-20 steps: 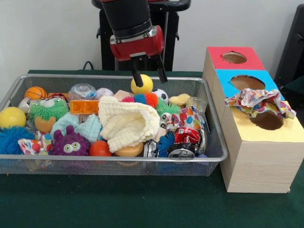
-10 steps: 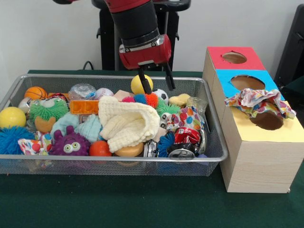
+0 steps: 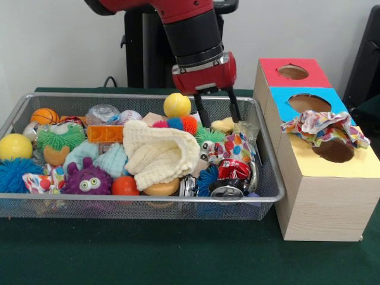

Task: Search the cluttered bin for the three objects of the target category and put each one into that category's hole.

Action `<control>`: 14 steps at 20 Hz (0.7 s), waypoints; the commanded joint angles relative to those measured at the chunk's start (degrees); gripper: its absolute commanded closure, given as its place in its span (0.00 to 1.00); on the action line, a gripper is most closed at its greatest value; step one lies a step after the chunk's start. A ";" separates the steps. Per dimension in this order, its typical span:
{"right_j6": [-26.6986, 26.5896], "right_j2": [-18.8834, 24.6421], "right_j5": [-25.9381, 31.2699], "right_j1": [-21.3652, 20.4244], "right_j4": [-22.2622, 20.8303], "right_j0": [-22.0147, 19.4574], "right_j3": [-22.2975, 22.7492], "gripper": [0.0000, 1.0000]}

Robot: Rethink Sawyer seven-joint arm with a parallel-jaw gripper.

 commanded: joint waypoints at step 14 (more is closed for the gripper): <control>7.36 -8.89 -5.40 0.31 -0.25 7.56 -3.44 0.00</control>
